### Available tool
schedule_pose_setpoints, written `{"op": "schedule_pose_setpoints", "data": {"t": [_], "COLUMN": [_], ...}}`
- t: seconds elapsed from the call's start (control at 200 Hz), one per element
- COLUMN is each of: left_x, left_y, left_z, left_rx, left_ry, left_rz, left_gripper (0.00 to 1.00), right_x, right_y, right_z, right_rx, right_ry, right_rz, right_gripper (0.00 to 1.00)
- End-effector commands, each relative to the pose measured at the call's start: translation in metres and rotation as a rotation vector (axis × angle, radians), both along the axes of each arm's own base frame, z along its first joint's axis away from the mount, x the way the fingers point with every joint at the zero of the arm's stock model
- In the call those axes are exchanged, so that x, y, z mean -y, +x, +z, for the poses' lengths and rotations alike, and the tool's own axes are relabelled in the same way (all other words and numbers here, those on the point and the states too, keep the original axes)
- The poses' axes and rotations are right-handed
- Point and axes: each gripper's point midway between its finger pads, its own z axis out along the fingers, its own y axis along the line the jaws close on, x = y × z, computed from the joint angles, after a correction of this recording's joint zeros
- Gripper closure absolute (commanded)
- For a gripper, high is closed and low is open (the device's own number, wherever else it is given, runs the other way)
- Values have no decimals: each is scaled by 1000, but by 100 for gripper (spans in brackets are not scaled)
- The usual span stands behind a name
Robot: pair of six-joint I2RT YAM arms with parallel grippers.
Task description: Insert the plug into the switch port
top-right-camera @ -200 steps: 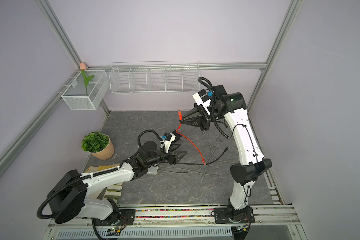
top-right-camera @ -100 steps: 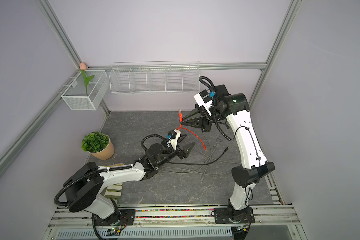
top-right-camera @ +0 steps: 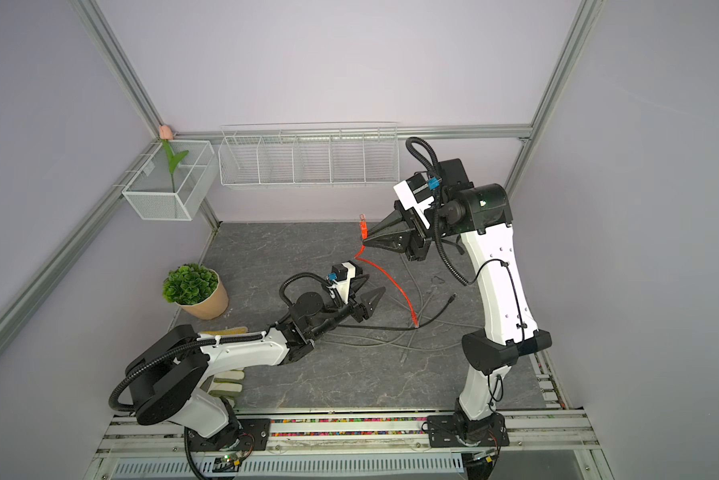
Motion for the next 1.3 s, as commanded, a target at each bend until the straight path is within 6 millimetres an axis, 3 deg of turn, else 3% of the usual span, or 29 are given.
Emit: {"op": "schedule_pose_setpoints", "data": {"t": [0.0,0.165,0.335,0.615,0.845,0.905,0.99,1.045,1.16,1.295], "left_x": [4,20,42,37,47,47,48,47,41,34], "left_y": [3,7,3,30,19,17,18,17,15,5], "left_z": [22,45,44,50,70,72,71,69,63,60], "left_rx": [33,39,0,-15,-2,-2,-5,-6,-14,-16], "left_ry": [-42,-113,-117,-185,-281,-302,-304,-295,-277,-211], "left_rz": [3,-74,-170,-127,-249,-267,-271,-275,-274,-288], "left_gripper": [30,32,34,35,35,45,83,100,100,100], "right_x": [4,5,4,6,3,2,2,3,7,3], "right_y": [-18,-22,-19,-27,-25,-24,-25,-26,-20,10], "right_z": [10,12,10,15,12,11,12,14,15,-1], "right_rx": [-225,-219,-232,-212,-221,-223,-218,-209,-205,-221], "right_ry": [19,21,16,22,19,18,20,23,23,-66], "right_rz": [67,71,67,75,80,83,87,84,60,-17], "right_gripper": [91,91,91,91,91,91,91,91,90,84]}}
